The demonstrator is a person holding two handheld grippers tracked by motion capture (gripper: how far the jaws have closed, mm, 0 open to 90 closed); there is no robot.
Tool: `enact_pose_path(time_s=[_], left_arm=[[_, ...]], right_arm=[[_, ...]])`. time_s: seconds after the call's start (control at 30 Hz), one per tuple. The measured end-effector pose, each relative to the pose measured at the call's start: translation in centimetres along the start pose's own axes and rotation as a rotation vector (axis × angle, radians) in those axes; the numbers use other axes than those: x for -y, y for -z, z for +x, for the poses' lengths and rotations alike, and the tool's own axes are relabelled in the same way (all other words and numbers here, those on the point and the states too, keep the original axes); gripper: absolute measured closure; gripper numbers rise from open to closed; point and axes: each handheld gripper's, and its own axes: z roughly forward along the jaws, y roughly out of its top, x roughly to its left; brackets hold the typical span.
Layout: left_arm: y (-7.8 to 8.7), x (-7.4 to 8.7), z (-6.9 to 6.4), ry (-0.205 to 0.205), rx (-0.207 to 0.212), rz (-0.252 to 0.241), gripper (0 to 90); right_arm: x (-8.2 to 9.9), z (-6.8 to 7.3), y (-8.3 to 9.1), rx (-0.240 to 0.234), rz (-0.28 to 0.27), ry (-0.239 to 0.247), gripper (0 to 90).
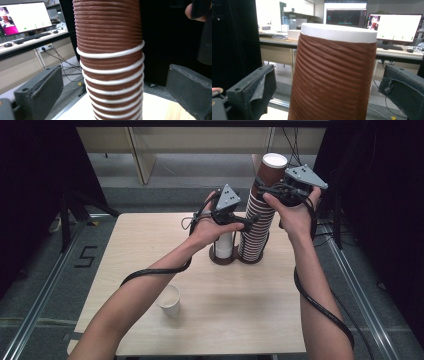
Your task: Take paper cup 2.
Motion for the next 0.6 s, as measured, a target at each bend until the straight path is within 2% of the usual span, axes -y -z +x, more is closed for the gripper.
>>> enact_pose_path(time_s=[0.13, 0.17, 0.23, 0.43, 0.5, 0.6], left_arm=[[-1.2, -0.2, 0.1, 0.016, 0.001, 0.001, 3.2], [-1.5, -0.1, 0.1, 0.024, -0.001, 0.000, 3.5], [-2.0, -0.1, 0.0, 0.012, 0.000, 0.005, 3.9], [-2.9, 0.2, 0.2, 0.025, -0.005, 0.013, 5.6], [-3.1, 0.1, 0.1, 0.013, -0.010, 0.018, 5.7], [-3.5, 0.0, 0.1, 0.028, -0.013, 0.015, 5.8]], right_arm=[[-0.3, 0.0, -0.2, 0.002, -0.006, 0.009, 0.8], [-0.3, 0.0, -0.2, 0.000, -0.006, -0.001, 0.8], [-0.3, -0.1, -0.3, -0.001, 0.004, -0.006, 0.9], [-0.3, -0.5, -0.7, -0.008, 0.025, 0.009, 0.8], [-0.4, -0.4, -0.7, -0.011, 0.025, 0.000, 0.8], [-0.4, -0.4, -0.8, -0.010, 0.025, -0.004, 0.8]])
